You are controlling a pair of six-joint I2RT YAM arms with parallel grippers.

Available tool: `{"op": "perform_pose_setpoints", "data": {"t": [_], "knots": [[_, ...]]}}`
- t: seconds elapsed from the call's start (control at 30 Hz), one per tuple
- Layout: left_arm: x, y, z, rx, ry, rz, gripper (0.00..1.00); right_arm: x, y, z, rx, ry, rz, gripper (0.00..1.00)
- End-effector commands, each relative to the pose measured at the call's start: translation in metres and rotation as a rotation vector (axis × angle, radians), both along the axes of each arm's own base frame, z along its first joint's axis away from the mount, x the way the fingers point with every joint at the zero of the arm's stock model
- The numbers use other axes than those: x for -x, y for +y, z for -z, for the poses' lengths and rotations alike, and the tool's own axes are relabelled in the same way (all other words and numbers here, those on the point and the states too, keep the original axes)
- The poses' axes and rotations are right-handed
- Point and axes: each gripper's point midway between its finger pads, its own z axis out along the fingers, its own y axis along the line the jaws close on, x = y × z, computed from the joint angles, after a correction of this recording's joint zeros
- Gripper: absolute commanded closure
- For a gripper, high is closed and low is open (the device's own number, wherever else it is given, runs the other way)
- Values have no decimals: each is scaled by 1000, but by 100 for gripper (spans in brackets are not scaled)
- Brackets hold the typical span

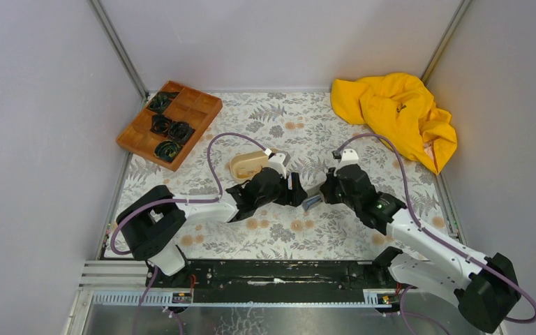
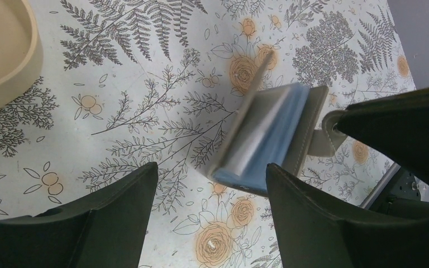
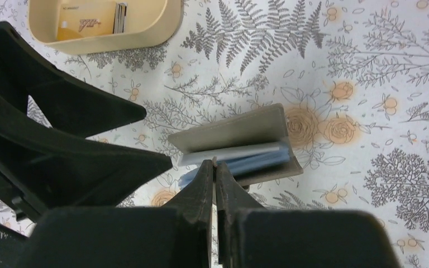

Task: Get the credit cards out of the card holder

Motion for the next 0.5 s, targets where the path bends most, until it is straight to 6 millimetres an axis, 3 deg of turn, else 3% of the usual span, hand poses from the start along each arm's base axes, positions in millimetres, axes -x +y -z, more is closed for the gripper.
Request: {"op": "perform_pose_setpoints", "data": {"t": [0.0, 0.23, 0.47], "knots": [[-10, -6, -24, 40, -65, -2, 22, -19, 10, -21, 12, -76, -10, 100], [-11, -6, -24, 39, -66, 0, 21, -18, 16, -6, -3, -50, -23, 100], [-11, -7, -23, 34, -64, -1, 20, -20, 16, -9, 9, -52, -27, 100]]}}
